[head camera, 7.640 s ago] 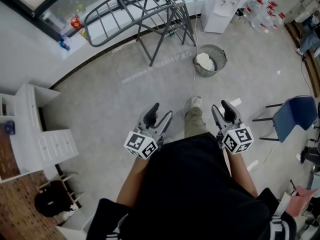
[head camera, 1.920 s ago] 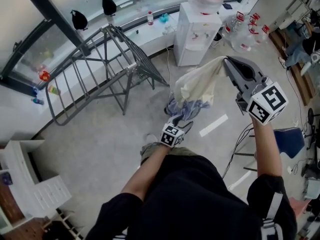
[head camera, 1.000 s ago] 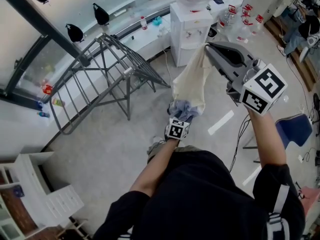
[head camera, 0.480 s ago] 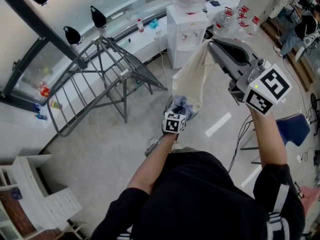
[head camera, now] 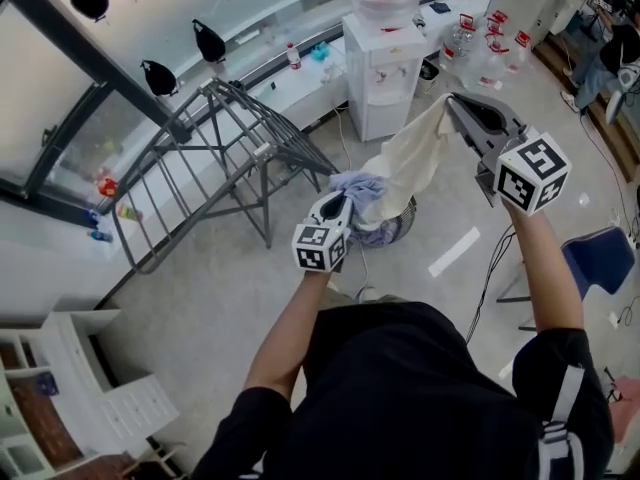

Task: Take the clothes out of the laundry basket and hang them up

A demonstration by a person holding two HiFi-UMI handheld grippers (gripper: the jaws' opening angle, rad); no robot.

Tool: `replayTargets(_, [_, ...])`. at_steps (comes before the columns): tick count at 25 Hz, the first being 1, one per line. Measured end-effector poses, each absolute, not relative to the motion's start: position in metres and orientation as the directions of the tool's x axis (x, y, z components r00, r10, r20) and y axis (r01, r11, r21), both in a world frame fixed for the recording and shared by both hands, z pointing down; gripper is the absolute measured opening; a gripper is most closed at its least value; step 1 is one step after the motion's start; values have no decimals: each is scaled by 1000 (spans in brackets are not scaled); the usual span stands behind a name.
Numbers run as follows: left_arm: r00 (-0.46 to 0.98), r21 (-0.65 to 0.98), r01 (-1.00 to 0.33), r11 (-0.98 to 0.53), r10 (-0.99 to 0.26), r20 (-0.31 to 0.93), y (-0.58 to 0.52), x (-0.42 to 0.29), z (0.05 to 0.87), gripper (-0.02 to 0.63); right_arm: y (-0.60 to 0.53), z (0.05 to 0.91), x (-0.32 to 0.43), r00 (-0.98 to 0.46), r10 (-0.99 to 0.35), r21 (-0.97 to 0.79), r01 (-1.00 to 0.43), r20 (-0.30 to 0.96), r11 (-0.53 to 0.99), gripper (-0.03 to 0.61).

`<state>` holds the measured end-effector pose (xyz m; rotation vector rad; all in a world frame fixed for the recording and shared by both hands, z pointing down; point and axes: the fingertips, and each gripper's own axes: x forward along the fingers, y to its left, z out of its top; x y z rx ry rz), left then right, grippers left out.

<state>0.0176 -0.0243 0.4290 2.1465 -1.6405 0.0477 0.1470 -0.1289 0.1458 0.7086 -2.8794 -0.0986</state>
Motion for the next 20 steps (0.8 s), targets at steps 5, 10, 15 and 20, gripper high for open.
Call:
replayTargets(5, [260,204,-954,-219,-945,199,-29,-16,363,8,-150,202,167,-844,-504,19,-510,185,860,0])
replayTargets(10, [213,150,-969,-195,-970,115,-34,-44,312,8,-150,260,188,-817,-521,-137,-562,247,816,0])
replayTargets(15, [214,129,-970,-205,-974,67,-43,-53,279,8,-130,323,206,-799,-520,-208,-588,303,782,0])
replayTargets(20, [258,73,-964,-254,-965,47,-51,-44,249,8,-115,372,206,-802,-451,-256,-565,391,784,2])
